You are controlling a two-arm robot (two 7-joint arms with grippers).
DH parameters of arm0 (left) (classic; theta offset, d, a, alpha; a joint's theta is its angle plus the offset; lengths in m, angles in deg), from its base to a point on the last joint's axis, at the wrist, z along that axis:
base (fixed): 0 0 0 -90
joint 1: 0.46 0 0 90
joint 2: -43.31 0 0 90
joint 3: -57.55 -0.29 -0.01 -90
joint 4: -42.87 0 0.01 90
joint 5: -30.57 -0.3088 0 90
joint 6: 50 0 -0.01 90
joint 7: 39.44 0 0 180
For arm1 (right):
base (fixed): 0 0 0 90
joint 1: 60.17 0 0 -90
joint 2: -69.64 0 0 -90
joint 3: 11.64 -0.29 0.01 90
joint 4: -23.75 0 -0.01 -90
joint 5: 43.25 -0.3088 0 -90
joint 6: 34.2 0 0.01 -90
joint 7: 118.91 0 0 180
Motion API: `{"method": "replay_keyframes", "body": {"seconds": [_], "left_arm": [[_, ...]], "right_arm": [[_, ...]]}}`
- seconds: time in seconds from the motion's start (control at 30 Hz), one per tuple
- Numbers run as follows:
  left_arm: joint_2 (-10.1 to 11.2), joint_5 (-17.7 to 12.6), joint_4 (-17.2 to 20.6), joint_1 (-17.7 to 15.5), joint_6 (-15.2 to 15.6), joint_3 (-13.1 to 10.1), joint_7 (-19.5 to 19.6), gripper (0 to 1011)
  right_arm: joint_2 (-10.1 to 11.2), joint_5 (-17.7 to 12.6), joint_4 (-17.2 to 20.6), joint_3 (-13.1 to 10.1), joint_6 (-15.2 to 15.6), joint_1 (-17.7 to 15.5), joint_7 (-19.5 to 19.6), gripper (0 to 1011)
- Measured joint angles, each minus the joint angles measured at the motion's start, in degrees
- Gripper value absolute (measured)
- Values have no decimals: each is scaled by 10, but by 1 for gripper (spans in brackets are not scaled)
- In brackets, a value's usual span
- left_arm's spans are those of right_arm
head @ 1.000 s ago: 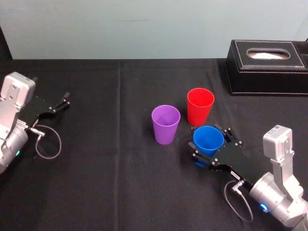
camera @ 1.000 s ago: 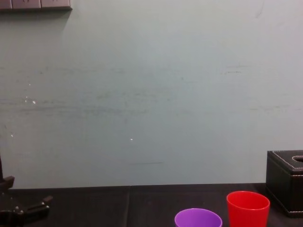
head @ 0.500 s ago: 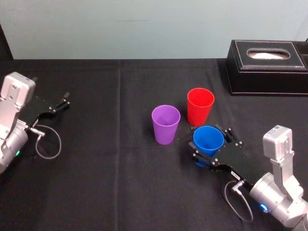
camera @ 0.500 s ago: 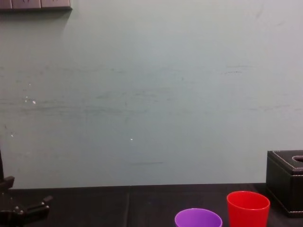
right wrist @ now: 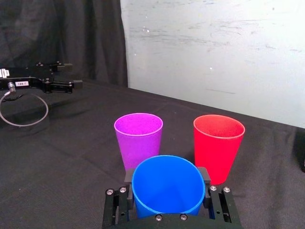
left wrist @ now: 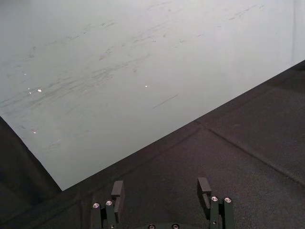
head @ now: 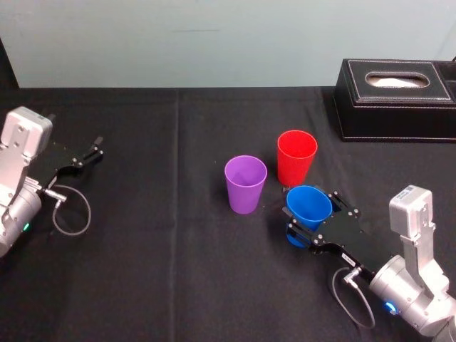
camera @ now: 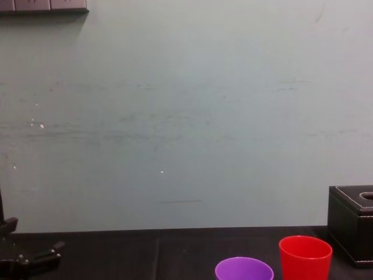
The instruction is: Stack the three plastic cups sequentially using one hand.
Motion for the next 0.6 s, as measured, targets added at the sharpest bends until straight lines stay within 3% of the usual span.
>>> {"method": "replay_keyframes", "body": {"seconds": [0.27, 0.6], "left_arm": [[0, 0, 0, 0, 0, 0, 0, 1005], [0, 0, 0, 0, 0, 0, 0, 1005]], "right_arm": [[2, 1, 6, -1, 2, 0, 0, 756], [24, -12, 82, -23, 57, 3, 0, 755]]}}
